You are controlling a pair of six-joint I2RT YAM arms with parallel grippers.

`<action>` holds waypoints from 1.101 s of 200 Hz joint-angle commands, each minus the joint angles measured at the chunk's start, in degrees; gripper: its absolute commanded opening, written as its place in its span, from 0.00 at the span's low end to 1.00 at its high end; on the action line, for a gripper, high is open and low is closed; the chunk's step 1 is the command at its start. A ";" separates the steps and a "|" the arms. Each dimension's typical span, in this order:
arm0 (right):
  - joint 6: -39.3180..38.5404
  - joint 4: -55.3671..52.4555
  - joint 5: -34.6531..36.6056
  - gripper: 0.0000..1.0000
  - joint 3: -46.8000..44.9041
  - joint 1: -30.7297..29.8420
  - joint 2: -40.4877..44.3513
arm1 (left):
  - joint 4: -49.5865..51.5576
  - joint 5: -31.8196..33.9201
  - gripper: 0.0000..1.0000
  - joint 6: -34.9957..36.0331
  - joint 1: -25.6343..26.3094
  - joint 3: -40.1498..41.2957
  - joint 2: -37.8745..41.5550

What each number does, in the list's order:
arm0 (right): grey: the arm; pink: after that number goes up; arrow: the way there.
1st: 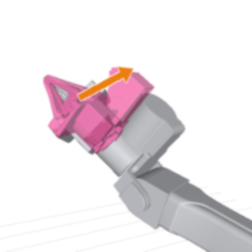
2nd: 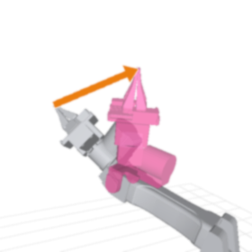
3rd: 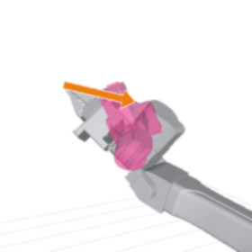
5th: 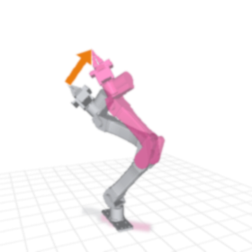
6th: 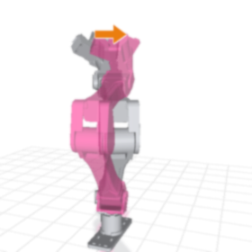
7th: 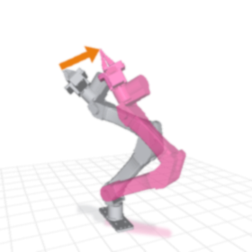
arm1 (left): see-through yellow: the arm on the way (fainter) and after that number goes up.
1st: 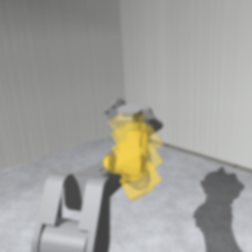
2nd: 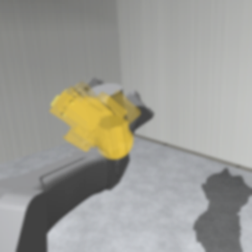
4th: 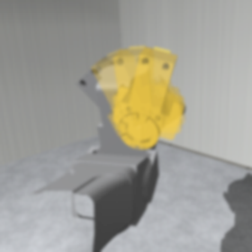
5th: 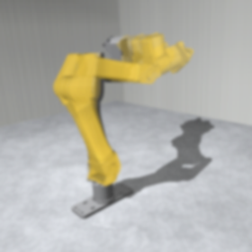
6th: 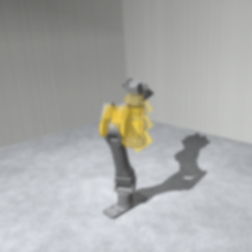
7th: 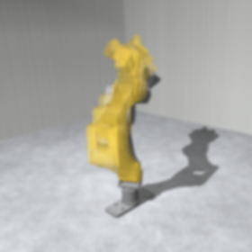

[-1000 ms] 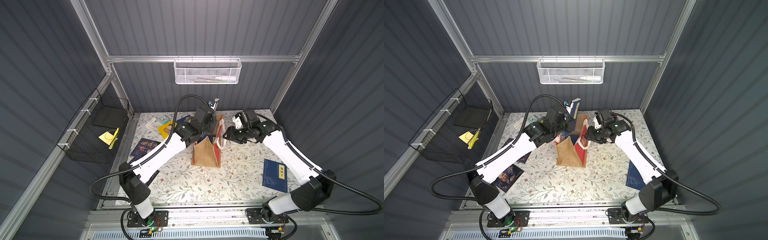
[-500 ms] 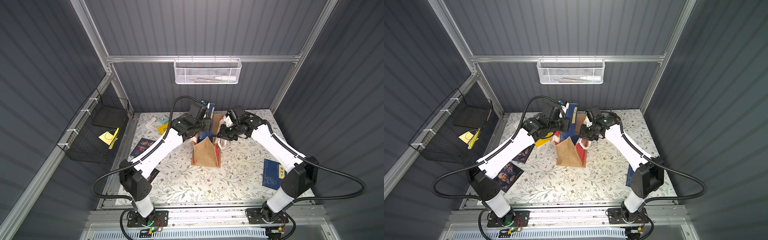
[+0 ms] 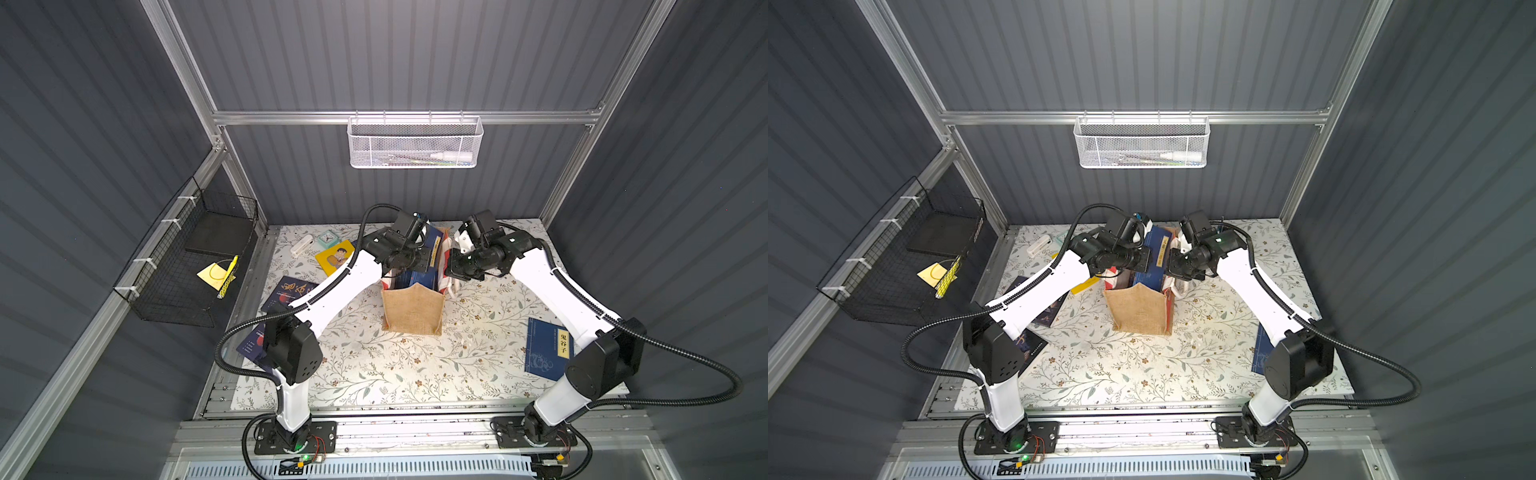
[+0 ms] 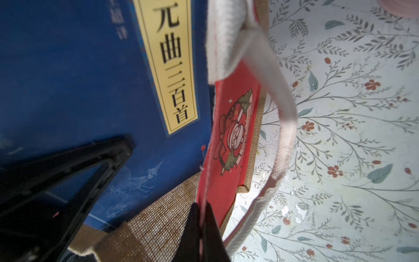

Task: Put the books into the canvas bag
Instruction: Place the book in the canvas bag.

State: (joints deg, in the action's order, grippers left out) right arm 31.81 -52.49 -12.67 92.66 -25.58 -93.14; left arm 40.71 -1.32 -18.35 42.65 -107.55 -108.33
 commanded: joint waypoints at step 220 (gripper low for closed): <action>-3.04 -1.11 -0.52 0.00 -2.40 0.67 2.94 | 7.06 2.97 0.58 -5.18 -3.57 0.62 -7.22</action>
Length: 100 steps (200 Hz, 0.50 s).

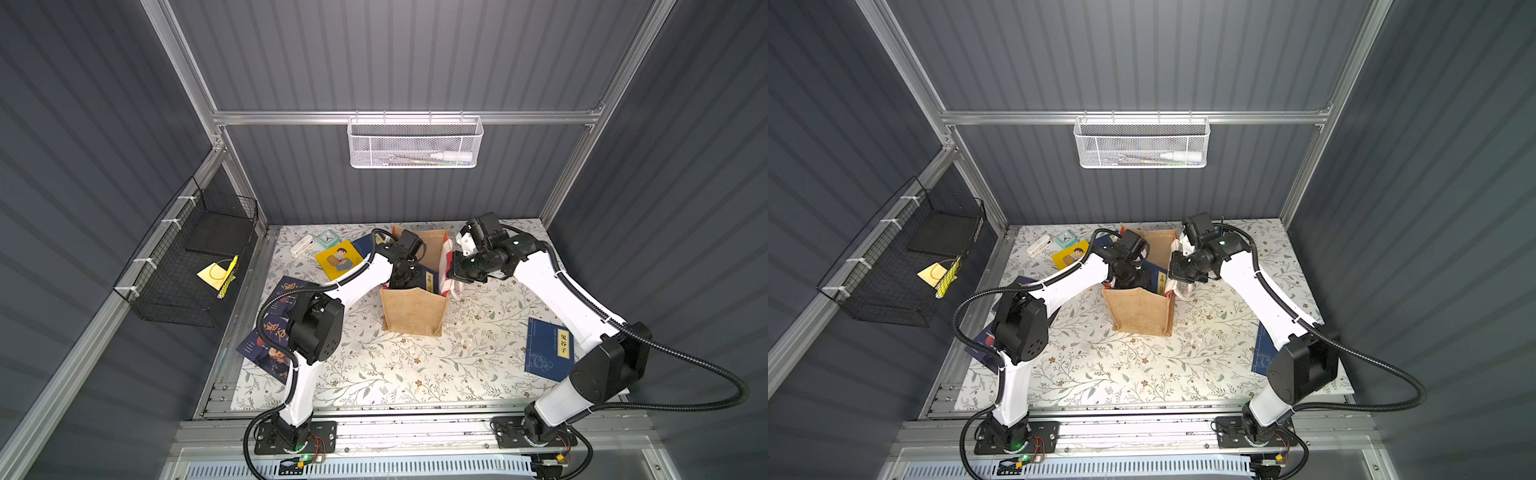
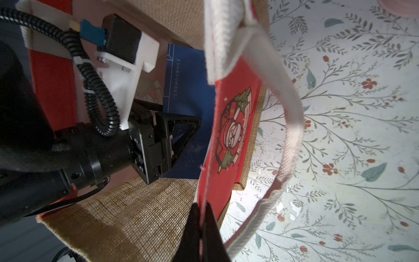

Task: Put the books into the canvas bag
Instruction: Place the book in the canvas bag.

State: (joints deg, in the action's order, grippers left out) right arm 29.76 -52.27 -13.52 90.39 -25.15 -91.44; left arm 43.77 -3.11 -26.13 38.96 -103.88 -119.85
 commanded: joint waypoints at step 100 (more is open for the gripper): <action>-2.44 -3.25 1.04 0.19 2.25 1.13 0.99 | 1.58 8.28 0.56 5.63 0.15 -3.81 13.71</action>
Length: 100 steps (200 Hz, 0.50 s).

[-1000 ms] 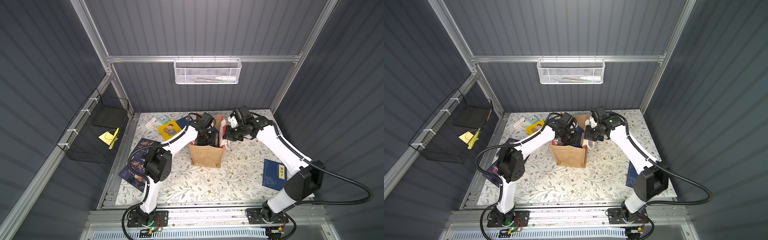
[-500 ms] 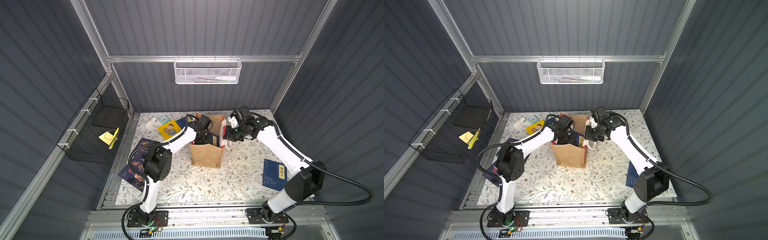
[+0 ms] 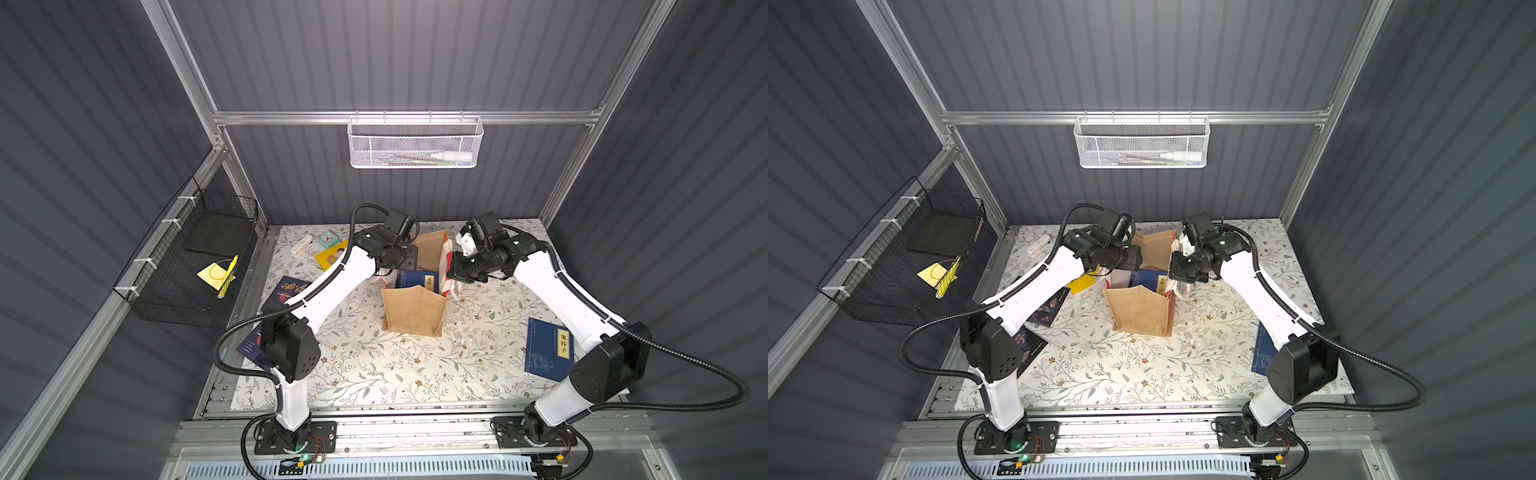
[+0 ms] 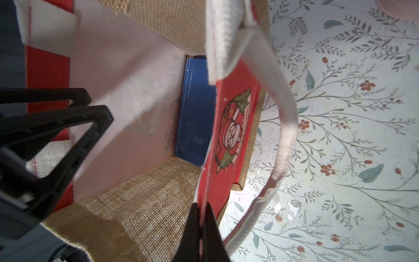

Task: Put the books into the canvas bag
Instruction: Place the book in the canvas bag.

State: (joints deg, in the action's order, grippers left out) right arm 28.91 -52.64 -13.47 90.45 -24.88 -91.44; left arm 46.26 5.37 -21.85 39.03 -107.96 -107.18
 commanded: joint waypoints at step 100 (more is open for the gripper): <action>-5.81 -5.21 2.89 0.73 -9.51 26.56 11.39 | -5.45 9.05 0.50 8.91 11.69 -3.70 3.64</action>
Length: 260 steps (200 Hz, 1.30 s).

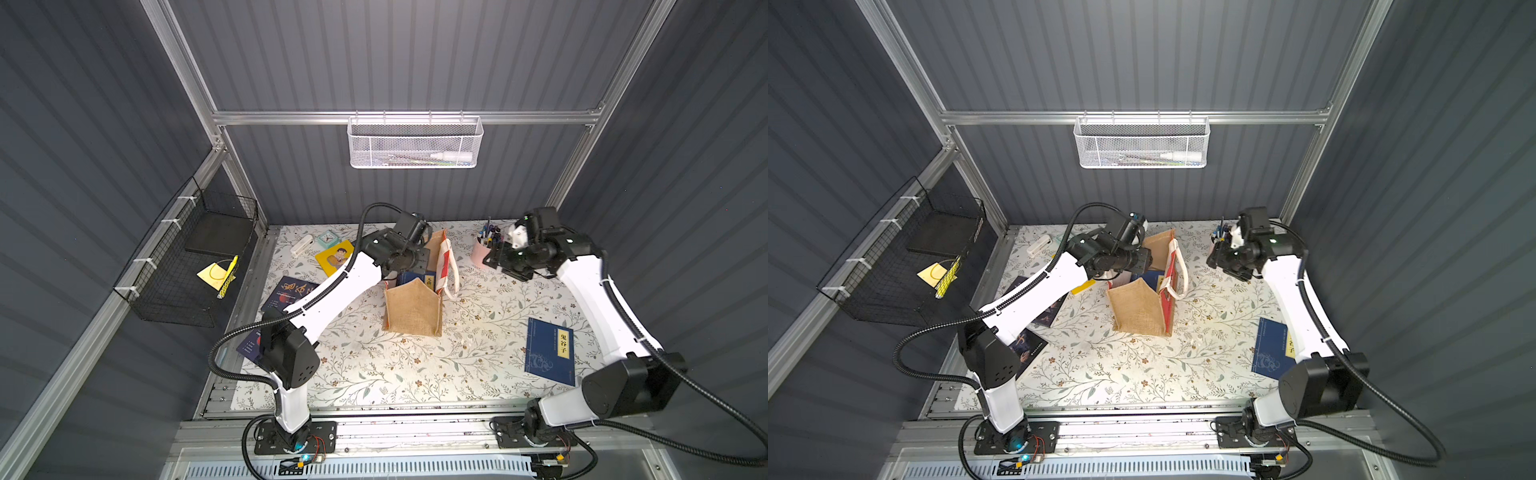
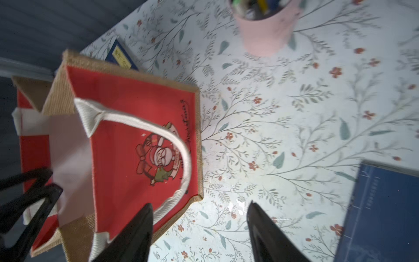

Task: Put the books into the canvas bag
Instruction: Place the book in the canvas bag, then move the book to the center of the board.

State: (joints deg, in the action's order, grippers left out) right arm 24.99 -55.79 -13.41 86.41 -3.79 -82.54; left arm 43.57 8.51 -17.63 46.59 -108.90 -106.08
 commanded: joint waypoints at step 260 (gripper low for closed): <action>3.04 27.27 -0.94 0.76 -45.48 37.96 -3.48 | -14.58 -20.09 0.61 -14.97 14.80 -12.39 -34.87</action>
State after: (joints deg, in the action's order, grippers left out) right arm 25.69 -29.15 -9.58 42.87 40.05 -84.49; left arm 30.41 -8.54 -29.69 62.63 -124.07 -140.29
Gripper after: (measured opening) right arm 0.768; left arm 0.610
